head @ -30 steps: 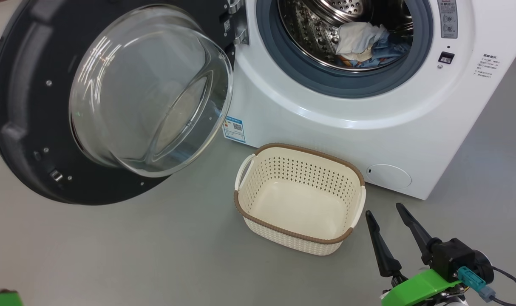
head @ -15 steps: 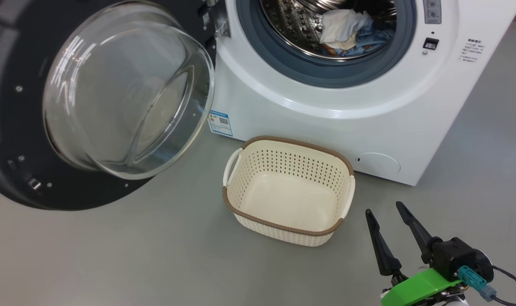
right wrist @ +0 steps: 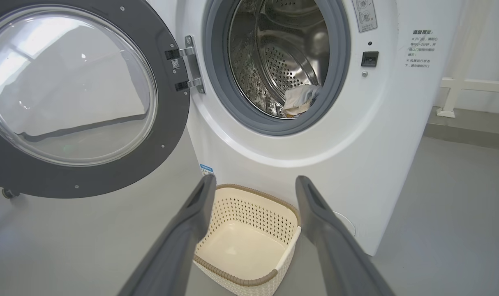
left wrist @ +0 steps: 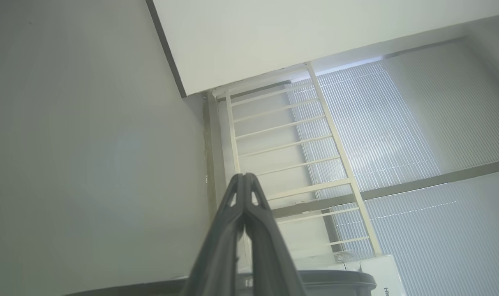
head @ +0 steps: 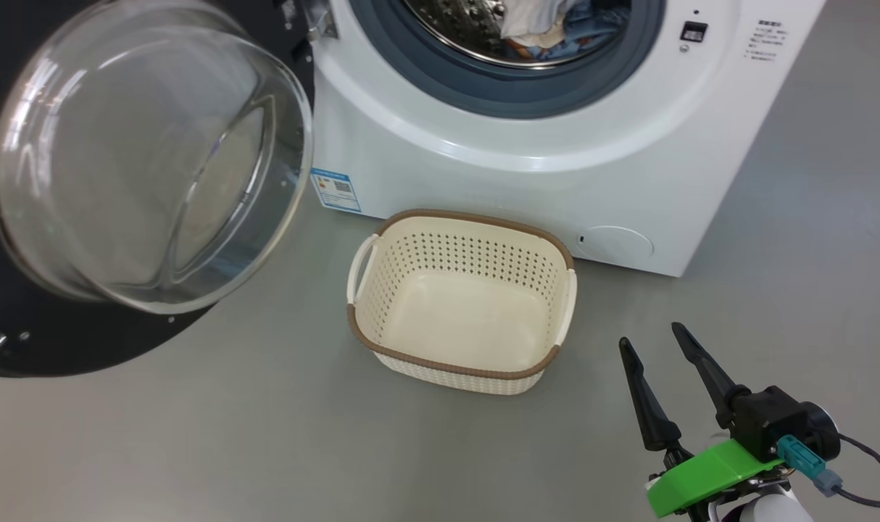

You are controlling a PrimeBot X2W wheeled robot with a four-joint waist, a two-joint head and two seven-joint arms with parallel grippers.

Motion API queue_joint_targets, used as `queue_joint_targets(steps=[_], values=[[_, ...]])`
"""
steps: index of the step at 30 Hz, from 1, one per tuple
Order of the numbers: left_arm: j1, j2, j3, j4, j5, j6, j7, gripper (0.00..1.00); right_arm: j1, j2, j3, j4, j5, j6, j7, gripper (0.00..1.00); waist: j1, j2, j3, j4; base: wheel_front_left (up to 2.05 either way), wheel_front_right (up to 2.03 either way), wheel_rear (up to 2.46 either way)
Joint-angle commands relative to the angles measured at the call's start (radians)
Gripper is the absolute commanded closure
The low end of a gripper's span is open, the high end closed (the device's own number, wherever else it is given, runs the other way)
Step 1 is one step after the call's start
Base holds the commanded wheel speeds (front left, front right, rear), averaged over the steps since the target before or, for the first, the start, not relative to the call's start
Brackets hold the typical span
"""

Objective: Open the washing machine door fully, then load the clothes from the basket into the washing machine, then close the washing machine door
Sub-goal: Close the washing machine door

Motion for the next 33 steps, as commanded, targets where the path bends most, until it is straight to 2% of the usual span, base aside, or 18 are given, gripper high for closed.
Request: queue_joint_targets(steps=[1, 9, 24, 29, 33], values=[[-0.038, 0.083, 0.018, -0.017, -0.021, -0.003, 0.021, 1.00, -0.028, 0.001, 0.031, -0.021, -0.013, 0.002, -0.005, 0.00, 0.0000, -0.0001, 0.020, -0.023, 0.00, 0.00, 0.00], [-0.058, 0.110, 0.008, 0.007, -0.051, -0.003, 0.055, 1.00, -0.042, 0.001, 0.031, -0.022, -0.023, 0.002, -0.005, 0.00, 0.0000, -0.0001, 0.049, -0.063, 0.00, 0.00, 0.00], [-0.054, 0.108, -0.026, 0.051, -0.042, -0.003, 0.003, 1.00, -0.050, 0.001, 0.035, -0.026, -0.014, 0.002, -0.005, 0.00, 0.0000, -0.0001, 0.081, -0.132, 0.00, 0.00, 0.00], [-0.041, 0.106, -0.032, 0.040, -0.060, -0.003, 0.023, 1.00, -0.048, 0.001, 0.043, -0.021, -0.001, 0.002, -0.005, 0.00, 0.0000, -0.0001, 0.080, -0.137, 0.00, 0.00, 0.00], [-0.012, 0.093, -0.043, 0.021, -0.089, -0.003, 0.086, 1.00, -0.042, 0.001, 0.043, -0.009, 0.010, 0.002, -0.005, 0.00, 0.0000, -0.0001, 0.071, -0.127, 0.00, 0.00, 0.00]])
